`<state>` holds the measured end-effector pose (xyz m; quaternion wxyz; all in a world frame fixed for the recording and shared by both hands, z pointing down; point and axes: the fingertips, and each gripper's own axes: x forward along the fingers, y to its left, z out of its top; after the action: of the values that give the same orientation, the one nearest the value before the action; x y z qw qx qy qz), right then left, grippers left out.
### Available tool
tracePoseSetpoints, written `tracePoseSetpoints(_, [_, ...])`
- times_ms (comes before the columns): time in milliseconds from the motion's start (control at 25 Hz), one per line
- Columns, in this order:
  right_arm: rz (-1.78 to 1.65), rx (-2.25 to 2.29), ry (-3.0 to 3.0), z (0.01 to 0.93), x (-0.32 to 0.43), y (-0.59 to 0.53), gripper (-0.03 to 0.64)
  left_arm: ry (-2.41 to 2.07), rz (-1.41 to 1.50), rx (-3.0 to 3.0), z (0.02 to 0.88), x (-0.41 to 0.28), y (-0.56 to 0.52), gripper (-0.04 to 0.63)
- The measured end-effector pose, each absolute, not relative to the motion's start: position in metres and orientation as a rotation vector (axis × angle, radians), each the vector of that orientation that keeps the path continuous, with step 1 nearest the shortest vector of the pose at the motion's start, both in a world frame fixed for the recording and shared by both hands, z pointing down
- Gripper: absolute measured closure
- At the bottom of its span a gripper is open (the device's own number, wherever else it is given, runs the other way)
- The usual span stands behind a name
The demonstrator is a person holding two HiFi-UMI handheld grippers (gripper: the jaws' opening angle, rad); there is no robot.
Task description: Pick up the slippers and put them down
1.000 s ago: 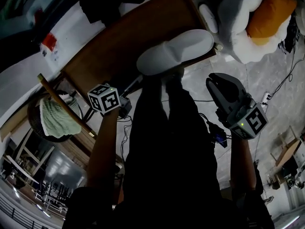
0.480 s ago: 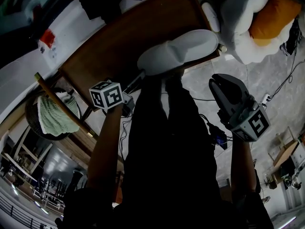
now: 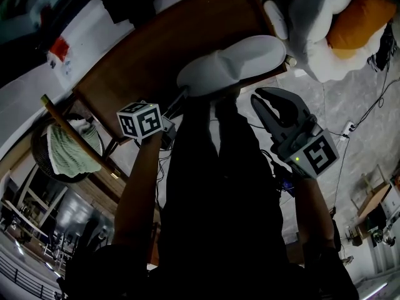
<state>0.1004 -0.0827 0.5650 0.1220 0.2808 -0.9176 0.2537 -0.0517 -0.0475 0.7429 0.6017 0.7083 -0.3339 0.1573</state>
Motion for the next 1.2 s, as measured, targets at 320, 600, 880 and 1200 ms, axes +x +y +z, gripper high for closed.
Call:
tracePoseSetpoints(320, [0.642, 0.782, -2.684, 0.577, 0.065, -0.088, 0.591, -0.804, 0.322, 1.637, 0.744, -0.052, -0.051, 0.530])
tracePoseSetpoints(600, [0.586, 0.851, -2.671, 0.562, 0.079, -0.086, 0.591, -0.817, 0.182, 1.682, 0.698, -0.056, -0.058, 0.560])
tracePoseSetpoints(880, [0.460, 0.977, -2.692, 0.514, 0.099, -0.096, 0.591, -0.764, -0.036, 1.733, 0.627, -0.055, -0.083, 0.563])
tracePoseSetpoints(1200, [0.288, 1.021, -2.748, 0.442, 0.100, -0.105, 0.591, -0.805, -0.160, 1.933, 0.511, -0.071, -0.106, 0.563])
